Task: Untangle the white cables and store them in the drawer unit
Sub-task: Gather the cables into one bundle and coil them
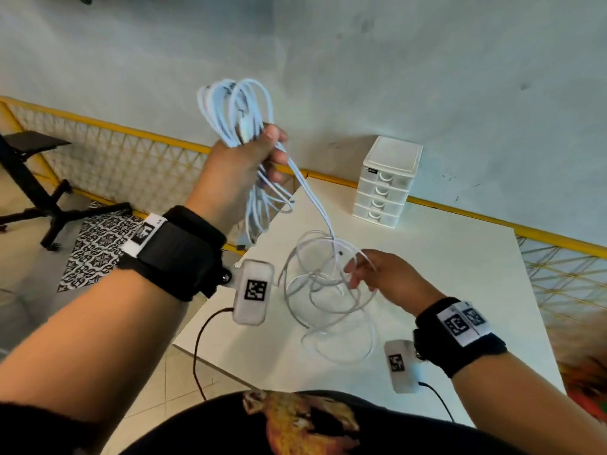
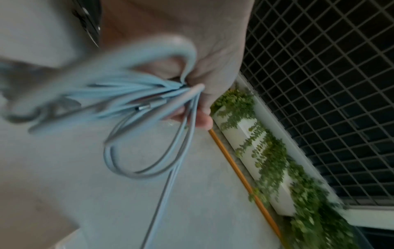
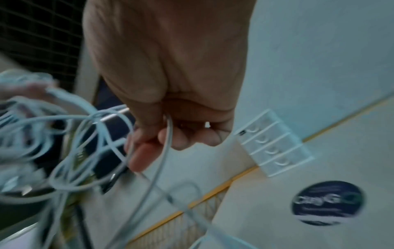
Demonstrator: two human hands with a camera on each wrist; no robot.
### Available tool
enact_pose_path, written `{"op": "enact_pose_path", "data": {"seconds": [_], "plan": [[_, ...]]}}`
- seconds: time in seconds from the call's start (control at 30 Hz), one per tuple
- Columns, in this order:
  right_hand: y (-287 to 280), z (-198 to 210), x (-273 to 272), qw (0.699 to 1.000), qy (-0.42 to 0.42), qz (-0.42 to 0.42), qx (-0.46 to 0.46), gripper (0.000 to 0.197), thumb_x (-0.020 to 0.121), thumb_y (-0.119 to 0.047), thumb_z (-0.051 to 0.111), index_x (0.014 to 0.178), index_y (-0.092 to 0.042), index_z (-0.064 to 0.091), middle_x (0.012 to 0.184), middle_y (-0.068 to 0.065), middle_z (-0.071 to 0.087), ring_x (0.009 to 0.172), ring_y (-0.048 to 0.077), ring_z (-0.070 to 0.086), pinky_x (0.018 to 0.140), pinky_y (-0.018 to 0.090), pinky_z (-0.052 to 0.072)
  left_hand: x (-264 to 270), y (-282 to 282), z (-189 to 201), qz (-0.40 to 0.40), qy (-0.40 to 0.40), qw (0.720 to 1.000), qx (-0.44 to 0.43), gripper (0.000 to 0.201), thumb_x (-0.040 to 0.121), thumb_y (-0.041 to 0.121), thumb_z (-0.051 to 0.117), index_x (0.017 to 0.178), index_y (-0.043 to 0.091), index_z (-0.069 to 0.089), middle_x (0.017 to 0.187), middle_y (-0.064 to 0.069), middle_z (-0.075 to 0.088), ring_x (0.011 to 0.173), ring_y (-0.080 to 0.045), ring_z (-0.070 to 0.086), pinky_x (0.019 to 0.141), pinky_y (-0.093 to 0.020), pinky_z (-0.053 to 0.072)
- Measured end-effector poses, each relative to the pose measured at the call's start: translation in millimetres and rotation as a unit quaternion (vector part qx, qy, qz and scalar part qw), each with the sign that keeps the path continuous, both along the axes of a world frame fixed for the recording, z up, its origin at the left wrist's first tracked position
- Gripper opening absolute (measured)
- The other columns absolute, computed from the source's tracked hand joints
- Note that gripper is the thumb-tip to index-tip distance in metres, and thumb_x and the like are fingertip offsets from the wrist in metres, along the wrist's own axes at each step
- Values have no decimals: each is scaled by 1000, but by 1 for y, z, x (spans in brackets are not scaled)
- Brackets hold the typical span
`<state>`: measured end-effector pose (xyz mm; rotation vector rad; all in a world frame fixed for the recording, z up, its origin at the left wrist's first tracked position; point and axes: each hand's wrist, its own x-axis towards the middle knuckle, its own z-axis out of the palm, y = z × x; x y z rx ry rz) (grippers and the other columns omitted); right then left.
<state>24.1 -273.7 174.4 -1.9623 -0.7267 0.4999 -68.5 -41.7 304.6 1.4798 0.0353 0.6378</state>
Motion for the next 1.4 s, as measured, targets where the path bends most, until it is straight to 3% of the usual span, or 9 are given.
{"op": "enact_pose_path", "data": {"seconds": [0.17,0.4,0.47,0.6,0.73,0.93,1.03,1.23,1.4], "plan": [[-101,-47,42,984,78,-149,61,24,95,5,45,79,-2,60,59,4,42,49,10,37,49,21,30,1,72,-3,126,-20,985,-120,18,101,21,46,86,19,56,63,10,62,45,-3,41,46,-16,28],[-224,-90,54,804,205,-558,6,17,102,-19,34,98,-11,48,50,3,60,48,23,52,55,27,32,-3,125,-6,148,-22,973,-178,22,103,22,40,84,23,51,66,12,61,45,-2,39,44,-13,27],[-211,-87,55,826,208,-523,-43,21,98,-21,47,110,-4,52,77,16,65,64,24,51,65,33,32,1,111,-8,85,-6,984,-156,20,103,26,43,86,23,54,67,12,62,46,-1,39,45,-13,28],[-154,-80,78,898,63,-410,-147,116,38,-69,75,136,-13,47,121,17,57,98,25,53,80,33,40,14,66,-8,5,10,992,-129,19,101,25,46,87,18,57,68,8,65,45,-3,39,44,-15,31],[-21,-9,37,973,16,-229,25,42,87,-29,69,126,-20,57,125,4,58,101,14,59,78,15,44,22,30,-4,-50,21,993,-109,21,102,23,44,89,15,58,67,6,66,42,-3,39,41,-15,31],[85,24,-18,993,62,93,43,42,75,-29,78,110,-31,55,95,-1,71,81,13,68,84,32,52,23,23,12,-83,4,988,-132,23,103,25,44,88,17,59,71,6,67,43,-3,40,43,-16,32],[88,-6,-15,997,-1,77,-20,10,84,-14,67,82,-23,62,69,0,68,66,16,67,74,40,55,16,41,23,-51,-25,989,-134,21,103,24,44,88,16,58,70,6,67,43,-4,40,43,-16,32],[-12,-68,43,975,3,-156,-159,30,82,-26,74,58,-14,61,54,-1,61,51,11,54,60,29,44,2,107,32,40,-59,984,-164,22,103,27,44,86,19,56,68,8,65,45,-3,40,44,-15,30],[-99,-111,87,886,-7,-211,-413,40,90,-55,40,65,-33,62,85,5,67,86,26,63,83,38,46,2,130,18,55,-43,983,-172,22,103,26,43,87,19,56,68,10,64,46,-3,41,44,-15,31]]}}
